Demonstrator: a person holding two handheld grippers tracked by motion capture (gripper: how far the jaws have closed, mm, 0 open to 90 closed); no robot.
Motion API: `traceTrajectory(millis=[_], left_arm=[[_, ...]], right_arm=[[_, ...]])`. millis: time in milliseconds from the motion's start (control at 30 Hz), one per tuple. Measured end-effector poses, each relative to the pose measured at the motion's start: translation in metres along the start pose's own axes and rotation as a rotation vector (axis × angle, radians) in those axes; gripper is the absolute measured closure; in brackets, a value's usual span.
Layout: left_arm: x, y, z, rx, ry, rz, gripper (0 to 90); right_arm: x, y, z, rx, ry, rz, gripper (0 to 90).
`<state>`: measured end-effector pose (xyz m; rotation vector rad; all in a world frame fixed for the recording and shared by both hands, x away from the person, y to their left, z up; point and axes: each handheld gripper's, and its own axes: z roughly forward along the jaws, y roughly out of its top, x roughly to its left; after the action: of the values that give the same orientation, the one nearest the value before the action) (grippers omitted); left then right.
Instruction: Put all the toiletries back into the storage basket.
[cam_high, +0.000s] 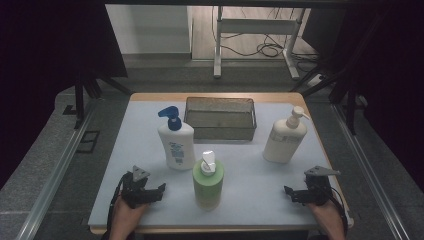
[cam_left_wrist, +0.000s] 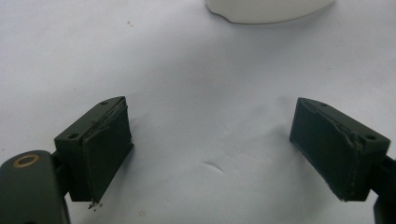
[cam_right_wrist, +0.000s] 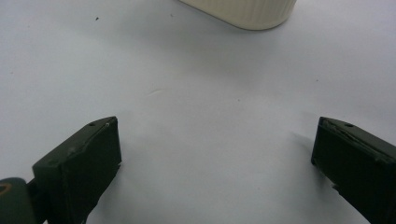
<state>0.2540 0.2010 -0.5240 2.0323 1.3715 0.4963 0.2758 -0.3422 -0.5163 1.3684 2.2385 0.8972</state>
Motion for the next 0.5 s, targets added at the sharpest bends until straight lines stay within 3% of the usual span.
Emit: traceTrajectory(millis=[233,500], left_arm=[[0.0000,0.0000,0.0000,0.000,0.000,0.000,12.3],[0.0000,-0.0001,0.0000,0.000,0.000,0.000,12.3]], right_arm=[[0.0001,0.0026,-0.0030,-0.027,0.023,-0.007,2.4],[-0.0037,0.0061,-0.0058,-0.026,0.068,0.020,13.6]])
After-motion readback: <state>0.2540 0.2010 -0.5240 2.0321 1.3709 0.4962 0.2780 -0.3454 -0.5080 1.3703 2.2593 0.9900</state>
